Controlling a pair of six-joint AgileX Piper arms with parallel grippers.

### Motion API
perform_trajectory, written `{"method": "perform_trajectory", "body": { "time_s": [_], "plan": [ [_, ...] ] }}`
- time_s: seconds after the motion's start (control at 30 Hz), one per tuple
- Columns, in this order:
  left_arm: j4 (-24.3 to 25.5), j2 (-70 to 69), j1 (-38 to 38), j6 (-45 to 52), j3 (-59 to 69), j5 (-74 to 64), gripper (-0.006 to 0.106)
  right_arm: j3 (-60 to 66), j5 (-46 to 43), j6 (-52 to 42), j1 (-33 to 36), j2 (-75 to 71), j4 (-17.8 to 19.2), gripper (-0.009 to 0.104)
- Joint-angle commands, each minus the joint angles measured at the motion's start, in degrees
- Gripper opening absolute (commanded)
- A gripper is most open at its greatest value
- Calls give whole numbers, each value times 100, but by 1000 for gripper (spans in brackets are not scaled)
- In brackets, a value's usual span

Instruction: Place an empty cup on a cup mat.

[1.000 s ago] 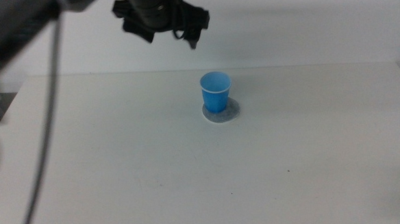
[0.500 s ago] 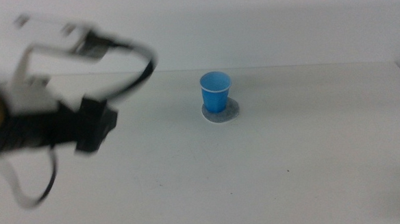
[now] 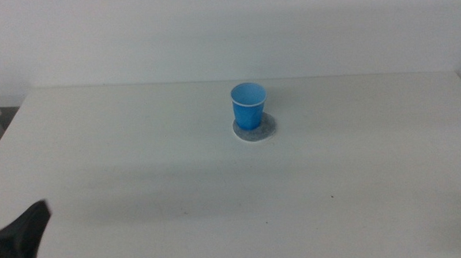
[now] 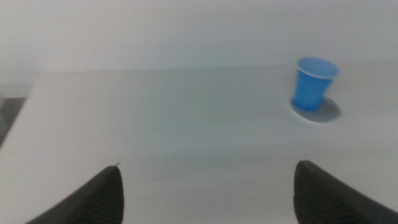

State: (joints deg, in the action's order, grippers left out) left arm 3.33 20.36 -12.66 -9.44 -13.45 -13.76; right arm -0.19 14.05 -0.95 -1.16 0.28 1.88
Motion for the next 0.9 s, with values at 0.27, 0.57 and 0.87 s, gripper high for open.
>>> {"method": "perform_trajectory", "body": {
  "time_s": [0.27, 0.57, 0.87],
  "plan": [
    [-519, -1690, 776, 639, 1169, 163, 94, 19, -38, -23, -1, -28, 31, 93],
    [-529, -2036, 789, 648, 1345, 496, 94, 19, -38, -23, -1, -28, 31, 93],
    [-529, -2036, 927, 648, 1345, 535, 94, 19, -38, -23, -1, -28, 31, 93]
  ]
}}
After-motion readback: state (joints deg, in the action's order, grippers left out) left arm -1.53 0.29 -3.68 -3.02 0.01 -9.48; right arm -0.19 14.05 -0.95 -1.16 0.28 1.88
